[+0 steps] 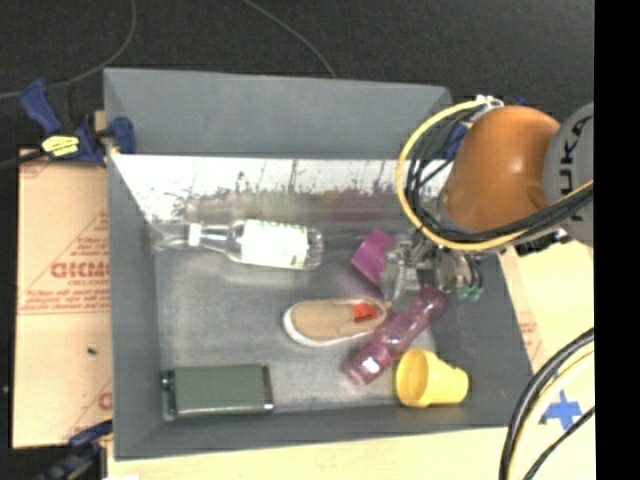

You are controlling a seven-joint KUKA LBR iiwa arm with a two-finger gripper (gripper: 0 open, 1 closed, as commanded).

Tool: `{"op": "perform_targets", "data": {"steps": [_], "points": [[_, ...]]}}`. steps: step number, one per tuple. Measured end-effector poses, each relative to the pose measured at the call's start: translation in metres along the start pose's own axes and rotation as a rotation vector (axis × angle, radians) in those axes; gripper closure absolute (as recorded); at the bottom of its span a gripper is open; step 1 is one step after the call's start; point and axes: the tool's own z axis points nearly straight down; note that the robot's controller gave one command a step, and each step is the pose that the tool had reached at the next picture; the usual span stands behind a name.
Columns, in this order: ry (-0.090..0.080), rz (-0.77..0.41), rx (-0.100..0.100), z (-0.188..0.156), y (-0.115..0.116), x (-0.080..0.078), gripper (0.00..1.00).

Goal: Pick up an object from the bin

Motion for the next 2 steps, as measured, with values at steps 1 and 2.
{"op": "perform_targets", "data": {"steps": [1,2], "points": [[0.003,-0.046,-0.003,0.0552,-0.0218,0.0599,0.00],[0.003,-0.047,-0.003,0.0552,-0.0218,0.0599,0.00]]}}
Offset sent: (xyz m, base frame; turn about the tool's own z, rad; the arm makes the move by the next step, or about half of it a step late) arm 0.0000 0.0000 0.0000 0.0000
